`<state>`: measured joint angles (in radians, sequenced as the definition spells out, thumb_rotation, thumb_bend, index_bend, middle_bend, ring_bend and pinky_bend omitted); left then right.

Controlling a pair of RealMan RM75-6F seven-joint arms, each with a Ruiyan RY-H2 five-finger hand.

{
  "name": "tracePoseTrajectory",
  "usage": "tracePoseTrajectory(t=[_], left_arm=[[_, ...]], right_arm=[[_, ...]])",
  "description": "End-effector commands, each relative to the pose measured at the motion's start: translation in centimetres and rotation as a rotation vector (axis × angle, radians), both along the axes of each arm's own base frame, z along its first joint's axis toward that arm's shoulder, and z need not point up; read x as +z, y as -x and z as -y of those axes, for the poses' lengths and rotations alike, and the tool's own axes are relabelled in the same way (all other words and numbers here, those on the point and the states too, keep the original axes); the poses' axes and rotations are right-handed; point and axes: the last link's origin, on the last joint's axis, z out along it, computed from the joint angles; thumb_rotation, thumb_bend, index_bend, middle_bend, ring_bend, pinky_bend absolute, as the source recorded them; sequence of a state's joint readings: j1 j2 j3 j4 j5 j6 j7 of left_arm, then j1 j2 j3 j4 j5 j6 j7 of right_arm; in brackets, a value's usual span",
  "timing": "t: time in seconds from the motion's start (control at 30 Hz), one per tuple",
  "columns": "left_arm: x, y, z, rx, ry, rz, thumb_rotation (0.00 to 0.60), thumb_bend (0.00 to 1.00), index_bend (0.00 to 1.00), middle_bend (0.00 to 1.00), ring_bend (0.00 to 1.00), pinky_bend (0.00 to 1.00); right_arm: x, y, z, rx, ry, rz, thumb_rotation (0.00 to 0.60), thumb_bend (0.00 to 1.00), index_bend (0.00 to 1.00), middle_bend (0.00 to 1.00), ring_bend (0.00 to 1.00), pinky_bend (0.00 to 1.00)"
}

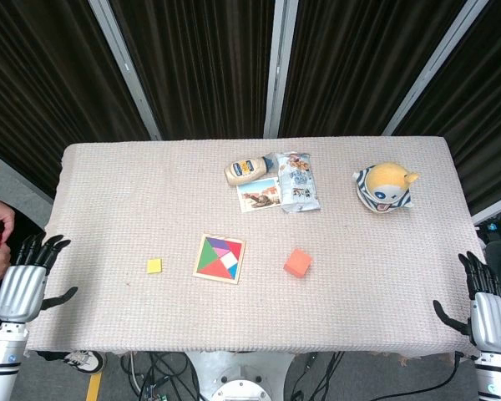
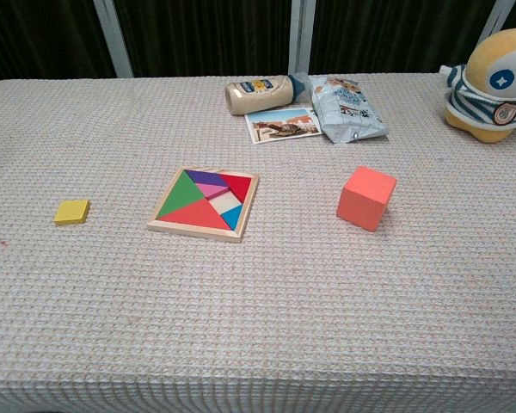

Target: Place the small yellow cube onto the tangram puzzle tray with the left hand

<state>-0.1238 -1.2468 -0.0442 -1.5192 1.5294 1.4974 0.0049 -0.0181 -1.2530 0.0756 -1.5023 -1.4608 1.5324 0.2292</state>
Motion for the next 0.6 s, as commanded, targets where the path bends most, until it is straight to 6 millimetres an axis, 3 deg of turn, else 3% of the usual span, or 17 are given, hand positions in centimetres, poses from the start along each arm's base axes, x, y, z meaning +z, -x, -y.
tracePoseTrajectory(t=[0.03,0.6], left_arm=[[0.0,0.0,0.0,0.002,0.003,0.000,0.600,0.14,0.18,0.12,0.00,0.04],[-1.3,-0.2,-0.3,-0.006,0.059,0.012,0.600,0.14,0.18,0.12,0.00,0.04]], right_arm=[[0.1,-0.1,0.0,0.006,0.001,0.007,0.600,0.18,0.00,0.00,0.00,0.00],[0.6,0.0,0.3,0.018,0.004,0.048,0.600,0.18,0.00,0.00,0.00,0.00]])
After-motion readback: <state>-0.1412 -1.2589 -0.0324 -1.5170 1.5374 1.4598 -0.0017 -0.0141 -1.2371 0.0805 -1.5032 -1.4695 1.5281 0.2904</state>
